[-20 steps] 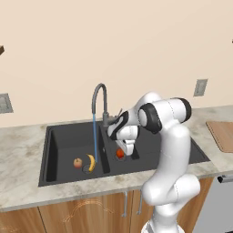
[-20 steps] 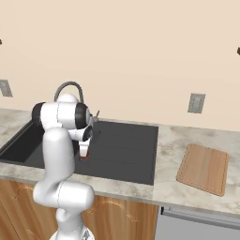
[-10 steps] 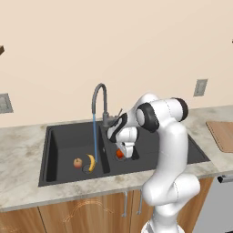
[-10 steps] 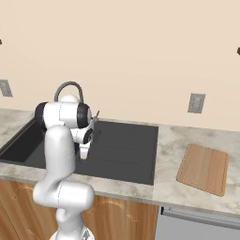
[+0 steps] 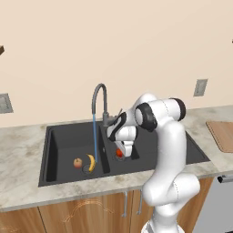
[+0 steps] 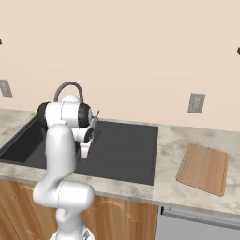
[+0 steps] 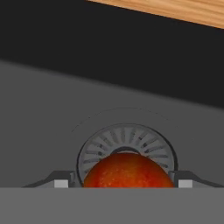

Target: Pick the peach, apple, banana from the sink and place them on the cutting board to airdry. Then turn off the sink faucet.

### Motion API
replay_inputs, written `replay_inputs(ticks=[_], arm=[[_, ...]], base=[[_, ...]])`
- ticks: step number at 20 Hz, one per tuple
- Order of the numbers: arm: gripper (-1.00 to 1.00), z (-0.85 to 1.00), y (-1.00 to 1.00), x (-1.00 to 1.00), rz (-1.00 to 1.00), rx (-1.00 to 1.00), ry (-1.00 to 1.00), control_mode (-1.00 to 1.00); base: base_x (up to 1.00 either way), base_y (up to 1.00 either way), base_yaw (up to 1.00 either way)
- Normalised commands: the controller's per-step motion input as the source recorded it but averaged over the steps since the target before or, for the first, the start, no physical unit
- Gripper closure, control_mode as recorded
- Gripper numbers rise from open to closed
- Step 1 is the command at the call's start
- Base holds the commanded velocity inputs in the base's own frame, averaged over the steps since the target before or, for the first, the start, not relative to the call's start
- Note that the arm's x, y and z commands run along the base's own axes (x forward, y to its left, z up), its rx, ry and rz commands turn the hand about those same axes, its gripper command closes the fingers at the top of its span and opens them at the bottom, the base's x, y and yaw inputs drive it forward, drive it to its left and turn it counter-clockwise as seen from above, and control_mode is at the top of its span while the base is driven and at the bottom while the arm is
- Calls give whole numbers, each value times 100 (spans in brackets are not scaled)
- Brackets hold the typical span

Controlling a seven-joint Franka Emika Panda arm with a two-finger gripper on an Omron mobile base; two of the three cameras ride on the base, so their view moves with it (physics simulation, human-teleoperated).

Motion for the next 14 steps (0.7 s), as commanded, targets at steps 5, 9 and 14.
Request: replay_inputs(ticks=[5, 9, 14], arm=[[100, 4, 0, -4, -2, 0, 0, -100], [100, 26, 0, -16, 0, 0, 0, -100], [100, 35, 0, -23, 0, 0, 0, -100]], base=[[0, 0, 0], [0, 0, 0], [0, 0, 0]])
